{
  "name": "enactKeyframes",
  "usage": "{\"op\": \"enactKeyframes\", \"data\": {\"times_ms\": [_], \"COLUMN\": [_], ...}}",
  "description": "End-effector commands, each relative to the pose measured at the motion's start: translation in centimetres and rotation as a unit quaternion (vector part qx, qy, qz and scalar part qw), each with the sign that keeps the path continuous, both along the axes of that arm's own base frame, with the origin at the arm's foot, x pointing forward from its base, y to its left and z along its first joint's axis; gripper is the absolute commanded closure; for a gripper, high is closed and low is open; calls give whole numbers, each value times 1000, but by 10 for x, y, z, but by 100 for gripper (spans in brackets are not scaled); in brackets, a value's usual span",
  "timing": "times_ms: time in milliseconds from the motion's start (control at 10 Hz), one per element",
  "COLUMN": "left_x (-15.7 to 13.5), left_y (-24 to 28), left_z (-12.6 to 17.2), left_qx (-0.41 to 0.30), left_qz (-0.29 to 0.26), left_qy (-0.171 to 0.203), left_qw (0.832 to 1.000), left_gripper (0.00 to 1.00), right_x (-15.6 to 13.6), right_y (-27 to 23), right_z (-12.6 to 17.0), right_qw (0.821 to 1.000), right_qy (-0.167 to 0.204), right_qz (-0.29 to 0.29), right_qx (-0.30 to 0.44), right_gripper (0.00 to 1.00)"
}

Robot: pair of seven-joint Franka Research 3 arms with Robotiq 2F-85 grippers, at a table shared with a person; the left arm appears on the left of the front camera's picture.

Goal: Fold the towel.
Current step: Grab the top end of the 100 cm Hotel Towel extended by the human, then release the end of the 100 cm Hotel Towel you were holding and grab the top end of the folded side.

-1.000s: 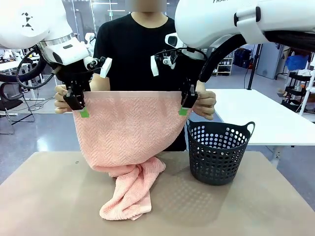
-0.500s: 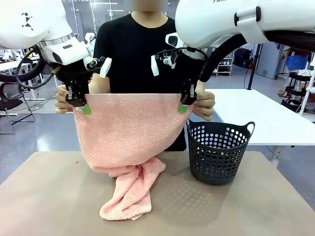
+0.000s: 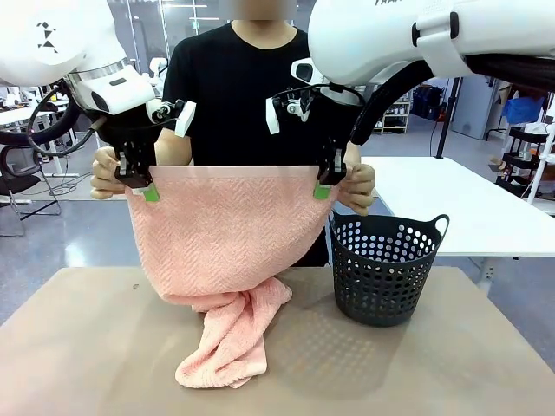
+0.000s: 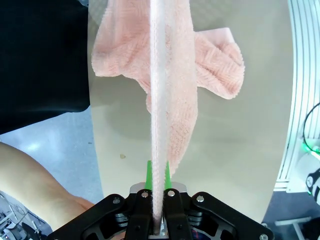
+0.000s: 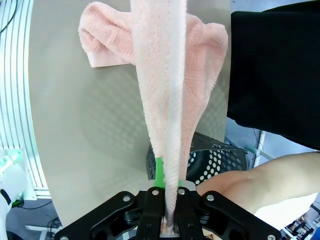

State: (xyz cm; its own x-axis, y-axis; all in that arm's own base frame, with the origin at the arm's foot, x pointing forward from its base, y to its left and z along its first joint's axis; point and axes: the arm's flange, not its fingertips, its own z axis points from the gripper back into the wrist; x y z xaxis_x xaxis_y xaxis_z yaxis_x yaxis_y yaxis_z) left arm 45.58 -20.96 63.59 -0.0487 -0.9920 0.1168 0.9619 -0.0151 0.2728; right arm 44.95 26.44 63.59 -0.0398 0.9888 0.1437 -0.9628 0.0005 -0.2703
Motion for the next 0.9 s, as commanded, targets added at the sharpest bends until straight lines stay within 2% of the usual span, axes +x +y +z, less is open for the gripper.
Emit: {"op": "enactKeyframes", "data": {"times_ms": [0, 800], "left_x": [0, 0], "left_y": [0, 0], "left_z": [0, 0], "left_qx": [1, 1], "left_qz": [0, 0], "left_qy": [0, 0], "left_qw": [1000, 1000], "left_gripper": [100, 100], "right_x": [0, 0], "right_y": [-1, -1], "right_z": [0, 0], "right_qw": [1000, 1000], "right_qy": [-1, -1], "right_qz": [1, 1], "right_qx": [0, 0], "right_gripper": [100, 100]}}
